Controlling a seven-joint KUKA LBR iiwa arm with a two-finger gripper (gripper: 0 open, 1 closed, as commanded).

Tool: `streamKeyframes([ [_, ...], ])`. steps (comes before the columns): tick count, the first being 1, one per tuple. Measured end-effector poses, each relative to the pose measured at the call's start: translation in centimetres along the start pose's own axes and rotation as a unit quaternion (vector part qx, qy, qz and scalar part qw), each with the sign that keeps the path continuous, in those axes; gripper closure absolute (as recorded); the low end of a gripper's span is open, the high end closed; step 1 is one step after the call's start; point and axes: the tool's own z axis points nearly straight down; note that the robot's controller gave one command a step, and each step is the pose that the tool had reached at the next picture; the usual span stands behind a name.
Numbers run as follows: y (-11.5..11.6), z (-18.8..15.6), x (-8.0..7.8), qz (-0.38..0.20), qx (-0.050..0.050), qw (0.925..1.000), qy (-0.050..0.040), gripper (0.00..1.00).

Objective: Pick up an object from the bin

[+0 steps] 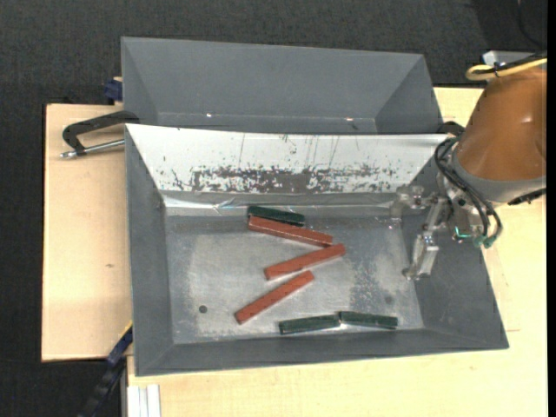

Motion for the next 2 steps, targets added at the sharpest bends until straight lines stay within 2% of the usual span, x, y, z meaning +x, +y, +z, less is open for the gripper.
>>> streamKeyframes([
  [1, 2.1, 3.7, -0.6, -0.034, 0.001, 0.9994, -0.0023, 0.00],
  [2, 6.8, 7.6, -3.5, 0.007, 0.000, 1.0000, -0.0019, 0.00],
])
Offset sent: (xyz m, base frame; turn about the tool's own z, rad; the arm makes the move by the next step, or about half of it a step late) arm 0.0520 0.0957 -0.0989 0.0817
